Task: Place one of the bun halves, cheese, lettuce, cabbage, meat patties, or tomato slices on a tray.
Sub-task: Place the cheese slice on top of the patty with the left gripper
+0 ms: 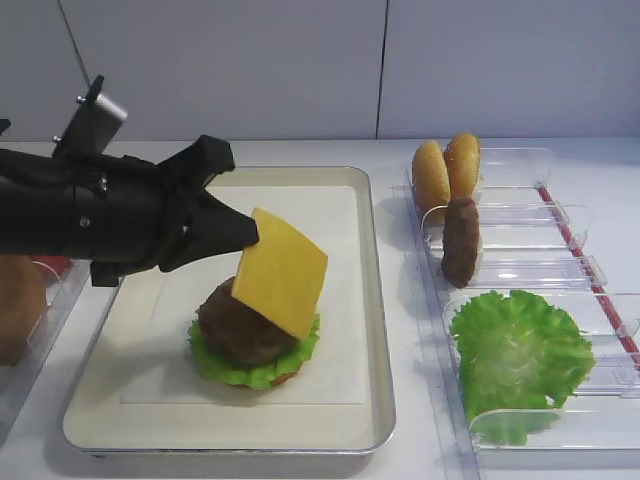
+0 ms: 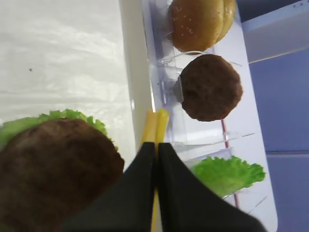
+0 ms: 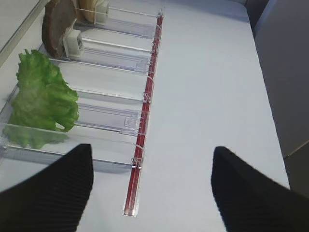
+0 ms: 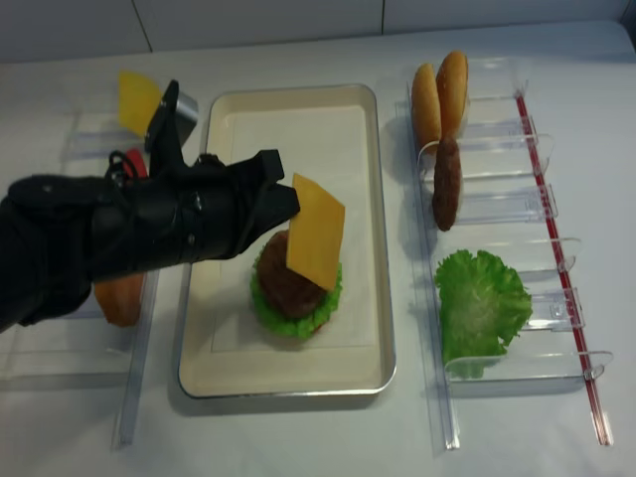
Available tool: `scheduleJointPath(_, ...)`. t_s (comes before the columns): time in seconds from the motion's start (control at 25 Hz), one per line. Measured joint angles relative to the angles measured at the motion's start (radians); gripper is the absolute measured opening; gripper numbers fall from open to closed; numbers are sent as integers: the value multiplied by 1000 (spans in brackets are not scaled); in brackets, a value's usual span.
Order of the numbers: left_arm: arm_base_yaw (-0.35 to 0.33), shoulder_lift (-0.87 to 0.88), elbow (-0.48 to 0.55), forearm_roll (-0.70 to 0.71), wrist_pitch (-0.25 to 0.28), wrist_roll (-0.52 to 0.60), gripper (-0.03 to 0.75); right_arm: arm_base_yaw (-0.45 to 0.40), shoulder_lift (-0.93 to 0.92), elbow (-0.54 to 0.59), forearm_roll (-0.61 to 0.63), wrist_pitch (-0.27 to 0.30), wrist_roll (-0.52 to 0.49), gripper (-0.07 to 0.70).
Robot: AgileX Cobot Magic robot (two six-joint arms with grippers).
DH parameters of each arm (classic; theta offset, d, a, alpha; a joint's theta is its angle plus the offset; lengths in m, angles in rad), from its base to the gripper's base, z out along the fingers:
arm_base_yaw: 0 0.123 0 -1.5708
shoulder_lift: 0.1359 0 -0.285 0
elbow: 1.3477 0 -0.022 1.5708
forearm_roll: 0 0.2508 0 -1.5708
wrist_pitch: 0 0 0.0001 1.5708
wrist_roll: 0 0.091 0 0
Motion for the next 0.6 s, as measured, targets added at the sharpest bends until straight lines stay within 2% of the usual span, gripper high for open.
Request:
scheduleJointPath(0.2,0,1,26,149,-28,-99,2,0,0,0,0,0,0,523)
scheduleJointPath(0.6,0,2,37,187,-107,-116,2,0,0,0,0,0,0,523)
